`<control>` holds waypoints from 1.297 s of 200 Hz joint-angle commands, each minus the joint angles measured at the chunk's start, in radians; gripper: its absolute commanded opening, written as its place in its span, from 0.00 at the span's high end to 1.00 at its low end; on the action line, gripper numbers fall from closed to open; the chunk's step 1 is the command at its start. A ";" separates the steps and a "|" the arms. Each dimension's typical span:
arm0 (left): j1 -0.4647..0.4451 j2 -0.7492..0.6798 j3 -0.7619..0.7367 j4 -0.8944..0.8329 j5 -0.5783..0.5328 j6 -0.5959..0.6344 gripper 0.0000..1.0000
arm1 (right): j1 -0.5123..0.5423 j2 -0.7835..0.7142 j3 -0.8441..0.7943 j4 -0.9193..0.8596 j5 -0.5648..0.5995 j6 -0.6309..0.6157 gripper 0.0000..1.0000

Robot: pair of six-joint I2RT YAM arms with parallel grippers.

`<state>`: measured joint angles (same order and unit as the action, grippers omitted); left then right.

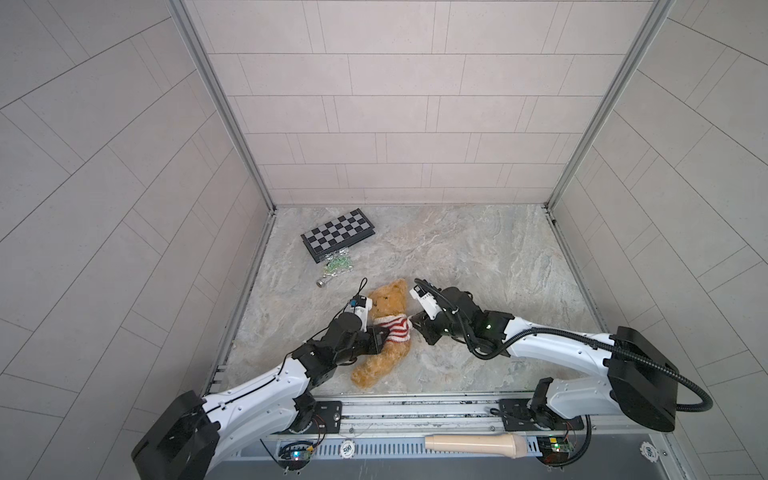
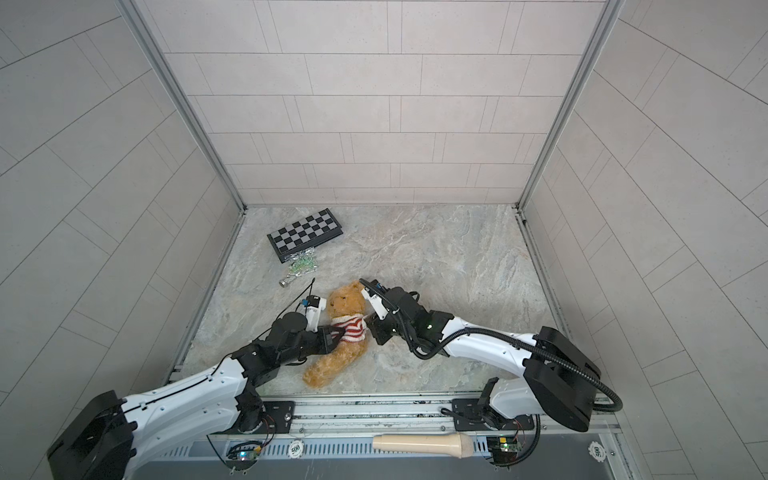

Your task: Dress the teddy bear

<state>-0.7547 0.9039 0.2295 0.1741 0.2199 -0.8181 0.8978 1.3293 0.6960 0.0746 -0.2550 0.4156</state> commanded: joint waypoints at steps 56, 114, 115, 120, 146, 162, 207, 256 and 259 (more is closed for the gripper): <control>0.003 -0.010 -0.027 -0.114 -0.028 0.029 1.00 | 0.000 -0.009 -0.024 0.013 -0.047 0.050 0.79; 0.003 -0.003 -0.022 -0.116 -0.033 0.037 1.00 | 0.000 0.049 -0.016 0.062 -0.094 0.075 0.75; 0.004 -0.003 -0.022 -0.116 -0.033 0.037 1.00 | 0.000 0.051 -0.016 0.064 -0.096 0.075 0.75; 0.003 -0.002 -0.021 -0.116 -0.034 0.037 0.99 | 0.000 0.057 -0.015 0.072 -0.104 0.077 0.75; 0.003 -0.002 -0.020 -0.119 -0.037 0.047 0.99 | 0.001 0.078 0.001 0.088 -0.135 0.081 0.73; 0.003 0.001 -0.016 -0.120 -0.039 0.055 0.99 | 0.001 0.085 0.010 0.095 -0.148 0.080 0.72; 0.003 0.003 -0.015 -0.107 -0.039 0.062 0.99 | 0.008 0.118 0.024 0.135 -0.184 0.080 0.71; 0.003 -0.012 -0.016 -0.111 -0.046 0.069 0.99 | 0.031 0.145 0.040 0.156 -0.199 0.081 0.69; 0.003 -0.013 -0.016 -0.111 -0.045 0.069 0.99 | 0.033 0.145 0.040 0.160 -0.199 0.080 0.69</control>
<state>-0.7544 0.8890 0.2295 0.1390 0.1905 -0.7727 0.9077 1.4647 0.7132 0.1917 -0.4171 0.4911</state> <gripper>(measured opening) 0.058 0.303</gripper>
